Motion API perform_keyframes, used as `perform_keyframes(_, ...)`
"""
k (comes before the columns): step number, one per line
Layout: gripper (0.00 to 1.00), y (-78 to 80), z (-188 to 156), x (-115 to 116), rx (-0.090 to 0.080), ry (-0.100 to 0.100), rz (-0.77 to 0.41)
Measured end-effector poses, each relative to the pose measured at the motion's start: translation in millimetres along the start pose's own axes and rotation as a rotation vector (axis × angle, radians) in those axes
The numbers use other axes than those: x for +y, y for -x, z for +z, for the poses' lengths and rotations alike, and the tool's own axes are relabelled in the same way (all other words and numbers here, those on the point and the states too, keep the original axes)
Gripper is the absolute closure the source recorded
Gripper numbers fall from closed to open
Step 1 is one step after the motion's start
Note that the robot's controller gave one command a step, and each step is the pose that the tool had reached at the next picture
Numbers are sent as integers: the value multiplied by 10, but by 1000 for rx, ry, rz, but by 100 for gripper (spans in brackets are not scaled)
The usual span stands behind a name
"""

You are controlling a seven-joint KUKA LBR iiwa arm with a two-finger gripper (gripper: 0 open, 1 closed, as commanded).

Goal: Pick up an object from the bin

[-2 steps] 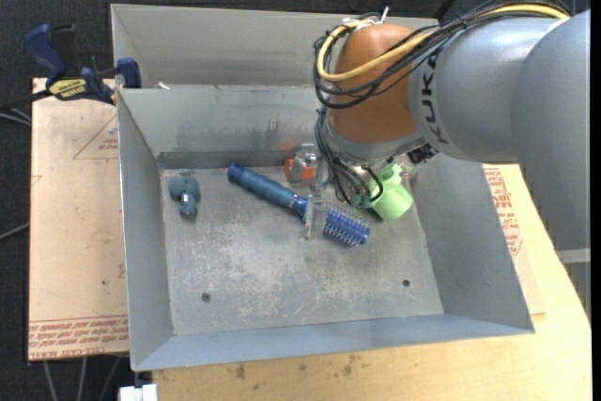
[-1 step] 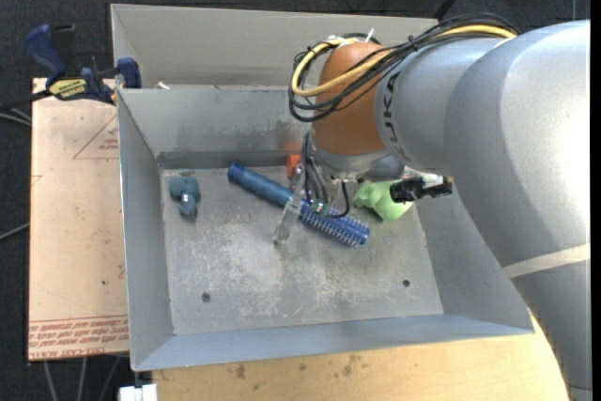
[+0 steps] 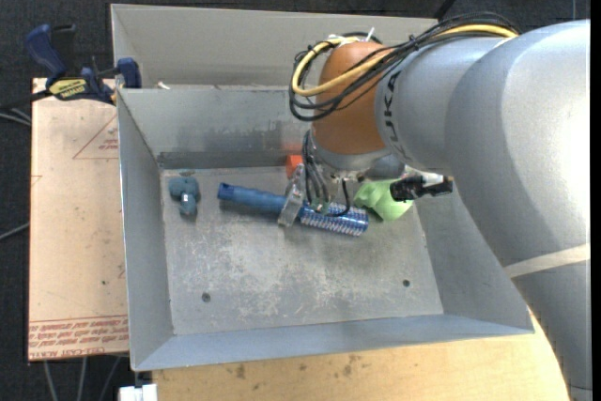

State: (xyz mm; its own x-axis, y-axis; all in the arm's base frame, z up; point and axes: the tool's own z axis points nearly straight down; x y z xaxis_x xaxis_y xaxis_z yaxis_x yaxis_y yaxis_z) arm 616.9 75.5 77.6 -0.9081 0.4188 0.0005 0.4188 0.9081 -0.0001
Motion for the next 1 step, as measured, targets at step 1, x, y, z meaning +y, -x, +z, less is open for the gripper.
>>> perform_keyframes(1,100,-167,-2269,210,-8,6,12)
